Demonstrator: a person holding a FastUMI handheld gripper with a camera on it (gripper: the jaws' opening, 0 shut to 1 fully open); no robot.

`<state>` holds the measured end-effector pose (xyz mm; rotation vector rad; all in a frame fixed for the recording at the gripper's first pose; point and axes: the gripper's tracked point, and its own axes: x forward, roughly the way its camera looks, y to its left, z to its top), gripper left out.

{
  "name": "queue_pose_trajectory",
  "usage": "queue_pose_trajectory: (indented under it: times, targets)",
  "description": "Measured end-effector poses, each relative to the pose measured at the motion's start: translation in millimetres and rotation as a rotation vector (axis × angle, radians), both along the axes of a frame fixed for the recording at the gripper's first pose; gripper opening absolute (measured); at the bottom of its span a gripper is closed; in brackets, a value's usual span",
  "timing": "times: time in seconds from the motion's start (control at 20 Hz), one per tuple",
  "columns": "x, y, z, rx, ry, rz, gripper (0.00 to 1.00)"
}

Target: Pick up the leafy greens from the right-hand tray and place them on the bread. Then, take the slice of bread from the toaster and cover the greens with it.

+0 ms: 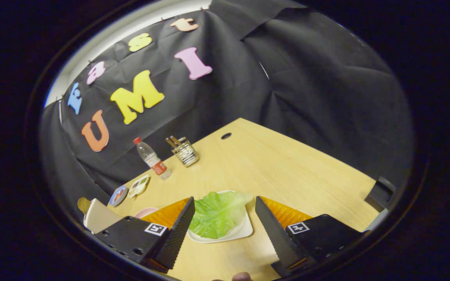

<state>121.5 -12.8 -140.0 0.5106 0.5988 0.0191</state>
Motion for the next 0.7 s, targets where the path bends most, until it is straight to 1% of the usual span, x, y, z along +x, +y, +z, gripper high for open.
queue_pose_trajectory:
  times: [0.15,0.25,0.3,0.45,0.55,0.7]
  targets:
    - [22,-2,-21,0.031,0.050,-0.040,0.96]
    - [30,-2,-32,0.074,0.088,-0.055,0.96]
    - [28,-3,-39,0.089,0.110,-0.060,0.96]
    - [34,-6,-51,0.114,0.137,-0.064,0.91]
    - [42,-2,-56,0.151,0.145,-0.065,0.75]
    - [48,-10,-65,0.165,0.156,-0.084,0.38]
